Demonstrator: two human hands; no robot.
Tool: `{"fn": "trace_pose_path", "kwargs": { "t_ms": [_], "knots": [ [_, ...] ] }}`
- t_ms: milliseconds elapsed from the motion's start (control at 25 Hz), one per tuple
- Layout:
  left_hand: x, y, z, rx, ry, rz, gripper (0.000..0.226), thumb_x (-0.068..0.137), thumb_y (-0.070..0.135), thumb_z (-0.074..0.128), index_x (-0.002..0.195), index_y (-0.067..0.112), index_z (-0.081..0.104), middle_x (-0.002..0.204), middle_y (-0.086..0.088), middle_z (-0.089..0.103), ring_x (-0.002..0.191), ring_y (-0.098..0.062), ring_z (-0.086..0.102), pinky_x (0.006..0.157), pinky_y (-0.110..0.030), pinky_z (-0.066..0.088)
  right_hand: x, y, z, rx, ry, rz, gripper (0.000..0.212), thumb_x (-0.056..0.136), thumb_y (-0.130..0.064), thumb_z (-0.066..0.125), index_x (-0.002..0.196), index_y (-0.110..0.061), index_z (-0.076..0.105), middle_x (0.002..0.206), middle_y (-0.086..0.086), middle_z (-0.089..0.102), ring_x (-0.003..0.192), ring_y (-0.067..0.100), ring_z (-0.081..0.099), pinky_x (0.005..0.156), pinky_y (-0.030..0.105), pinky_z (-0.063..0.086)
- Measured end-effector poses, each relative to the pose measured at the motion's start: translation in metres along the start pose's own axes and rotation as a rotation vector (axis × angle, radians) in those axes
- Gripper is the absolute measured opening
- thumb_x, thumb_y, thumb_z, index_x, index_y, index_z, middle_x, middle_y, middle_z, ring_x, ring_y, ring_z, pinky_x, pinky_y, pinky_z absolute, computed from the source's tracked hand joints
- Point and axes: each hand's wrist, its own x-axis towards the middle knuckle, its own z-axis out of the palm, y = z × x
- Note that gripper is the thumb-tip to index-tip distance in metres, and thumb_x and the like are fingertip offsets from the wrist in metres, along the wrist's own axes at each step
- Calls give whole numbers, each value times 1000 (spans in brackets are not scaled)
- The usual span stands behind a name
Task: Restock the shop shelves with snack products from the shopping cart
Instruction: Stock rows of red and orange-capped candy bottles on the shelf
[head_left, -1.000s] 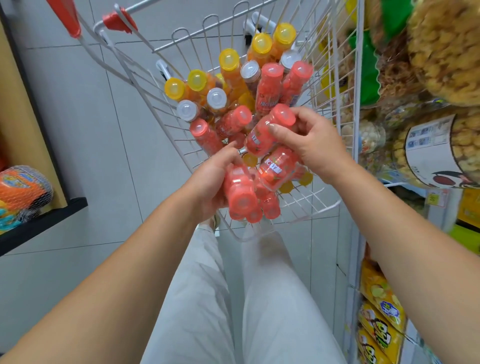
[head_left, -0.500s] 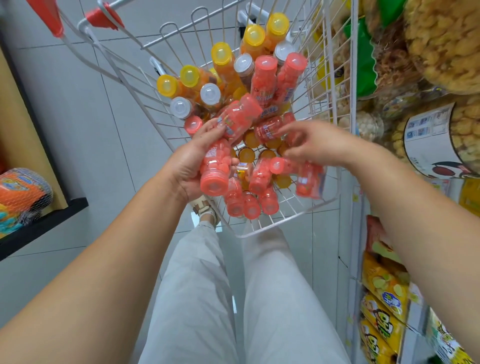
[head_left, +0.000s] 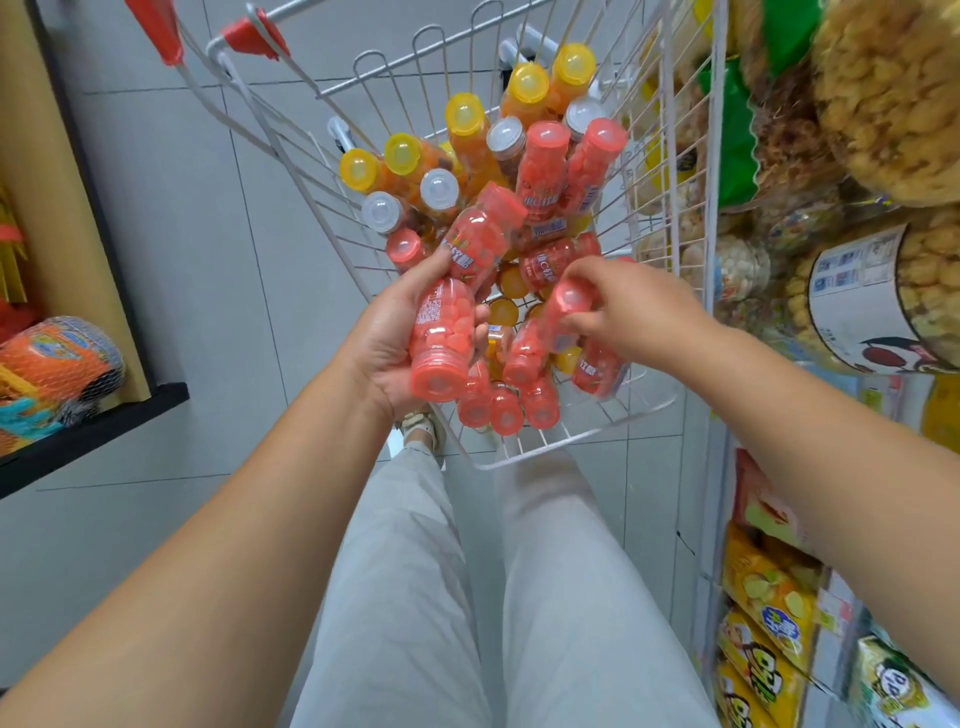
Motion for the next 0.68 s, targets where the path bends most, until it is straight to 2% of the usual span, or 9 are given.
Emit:
{"fn": "trace_pose_path", "kwargs": {
  "t_ms": [80,120,160,240,360,440,560,600,680],
  "knots": [
    [-11,-6,8,-58,-42,-23,34,90,37,67,94,4,71,84,-10,66,71,-18,64,54,-27,59,-33,2,-23,389,78,3,39,84,-35,73,119,-29,57,103,-13,64,89,-4,60,79,18,45],
    [-19,-9,14,-72,-69,-37,35,90,37,67,93,2,72,86,-12,66,74,-18,65,58,-28,61,-51,1,-32,557,125,-10,37,84,-29,75,116,-28,58,99,-15,63,77,-14,56,71,7,41],
    [-29,-11,21,-69,-96,-44,36,90,37,65,93,2,72,87,-13,67,75,-19,67,61,-29,60,-69,-1,-39,678,176,-21,35,84,-24,75,114,-26,58,98,-15,63,66,-15,54,64,3,38],
    [-54,-12,36,-31,-148,-30,34,92,36,62,94,3,71,85,-12,69,72,-20,69,61,-30,60,-107,-4,-49,823,274,-16,35,84,-20,74,115,-24,59,101,-10,66,60,-9,51,61,11,42],
    [-100,-14,61,58,-216,-10,31,92,36,63,100,6,68,89,-9,71,72,-22,70,61,-32,60,-172,-12,-58,976,426,-5,37,85,-21,73,117,-30,59,103,-10,70,78,1,60,74,28,52],
    [-142,-22,77,150,-277,-20,32,91,35,64,101,6,70,100,-9,69,75,-22,72,61,-34,61,-226,-22,-65,1097,516,-38,36,82,-24,73,112,-37,59,101,-13,72,86,7,63,71,26,52],
    [-203,-45,100,289,-335,0,29,92,32,62,93,4,73,94,-12,69,73,-24,72,61,-35,61,-304,-39,-72,1157,618,-69,38,82,-25,73,110,-47,60,100,-15,71,78,16,55,60,25,50],
    [-222,-56,108,336,-351,4,28,93,31,62,95,5,70,90,-12,69,70,-25,72,61,-36,61,-328,-41,-72,1160,654,-69,40,83,-24,74,110,-50,60,102,-13,71,77,21,52,58,32,51],
    [-261,-81,127,437,-384,8,27,94,30,62,97,3,67,83,-14,70,63,-24,72,58,-36,60,-378,-41,-71,1162,721,-56,42,85,-24,72,113,-52,58,107,-7,71,81,25,54,65,49,53]
  ]
}}
